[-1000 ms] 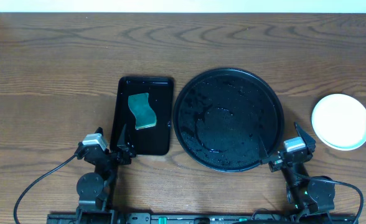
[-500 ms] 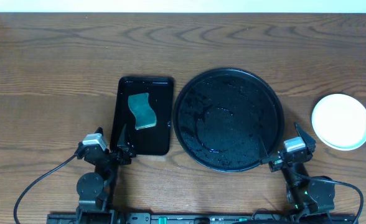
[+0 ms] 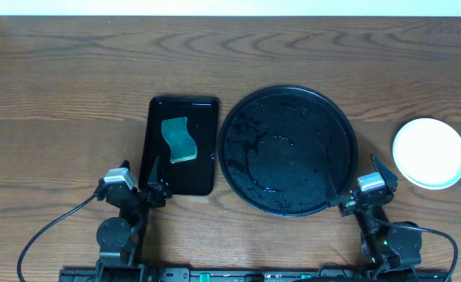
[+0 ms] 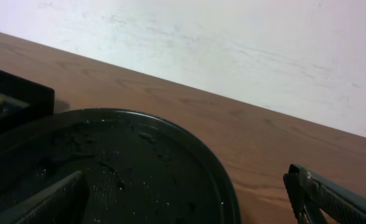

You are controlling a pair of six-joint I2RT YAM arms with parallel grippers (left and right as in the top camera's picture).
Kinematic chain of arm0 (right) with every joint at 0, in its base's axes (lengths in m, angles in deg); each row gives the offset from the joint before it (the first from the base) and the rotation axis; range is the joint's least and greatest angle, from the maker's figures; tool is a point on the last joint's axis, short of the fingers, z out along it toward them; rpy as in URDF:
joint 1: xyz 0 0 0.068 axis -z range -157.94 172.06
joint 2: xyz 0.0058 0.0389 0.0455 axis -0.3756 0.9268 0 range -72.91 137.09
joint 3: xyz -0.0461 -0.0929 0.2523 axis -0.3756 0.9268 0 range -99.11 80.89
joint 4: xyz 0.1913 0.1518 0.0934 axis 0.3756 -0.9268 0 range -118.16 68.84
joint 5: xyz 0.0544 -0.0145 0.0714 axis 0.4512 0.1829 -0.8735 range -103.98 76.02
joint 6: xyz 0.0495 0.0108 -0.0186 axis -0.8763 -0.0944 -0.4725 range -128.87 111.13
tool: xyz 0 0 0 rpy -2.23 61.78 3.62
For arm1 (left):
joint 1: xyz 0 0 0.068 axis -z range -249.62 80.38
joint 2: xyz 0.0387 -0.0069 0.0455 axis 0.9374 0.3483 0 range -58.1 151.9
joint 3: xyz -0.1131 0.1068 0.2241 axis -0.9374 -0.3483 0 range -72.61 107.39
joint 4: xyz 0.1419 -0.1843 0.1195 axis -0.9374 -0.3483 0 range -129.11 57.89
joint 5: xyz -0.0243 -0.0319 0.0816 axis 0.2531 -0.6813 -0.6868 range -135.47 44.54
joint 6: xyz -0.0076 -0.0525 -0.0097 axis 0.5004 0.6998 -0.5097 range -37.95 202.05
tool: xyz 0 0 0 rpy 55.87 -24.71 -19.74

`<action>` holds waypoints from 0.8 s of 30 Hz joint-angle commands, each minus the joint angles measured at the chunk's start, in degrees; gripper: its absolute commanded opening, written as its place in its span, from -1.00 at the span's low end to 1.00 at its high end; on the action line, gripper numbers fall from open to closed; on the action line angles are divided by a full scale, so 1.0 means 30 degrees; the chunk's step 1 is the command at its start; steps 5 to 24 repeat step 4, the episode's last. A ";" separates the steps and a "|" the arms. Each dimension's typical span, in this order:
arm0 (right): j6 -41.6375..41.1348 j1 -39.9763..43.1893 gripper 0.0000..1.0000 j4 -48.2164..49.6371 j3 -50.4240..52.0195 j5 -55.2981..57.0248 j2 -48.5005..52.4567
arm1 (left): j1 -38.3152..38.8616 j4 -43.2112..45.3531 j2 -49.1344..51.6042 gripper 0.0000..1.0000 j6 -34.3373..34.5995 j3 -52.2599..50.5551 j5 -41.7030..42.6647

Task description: Clean dirty plates on tray and stack at the side

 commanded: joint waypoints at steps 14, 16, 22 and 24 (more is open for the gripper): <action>0.0117 -0.0182 0.99 -0.0015 0.0073 0.0117 -0.0102 | -0.0095 -0.0940 0.0051 0.64 -0.0255 -0.0138 -0.0386; 0.0117 -0.0182 0.99 -0.0015 0.0073 0.0117 -0.0102 | -0.0095 -0.0940 0.0051 0.64 -0.0255 -0.0138 -0.0386; 0.0117 -0.0182 0.99 -0.0015 0.0073 0.0117 -0.0102 | -0.0095 -0.0940 0.0051 0.64 -0.0255 -0.0138 -0.0386; 0.0117 -0.0182 0.99 -0.0015 0.0073 0.0117 -0.0102 | -0.0095 -0.0940 0.0051 0.64 -0.0255 -0.0138 -0.0386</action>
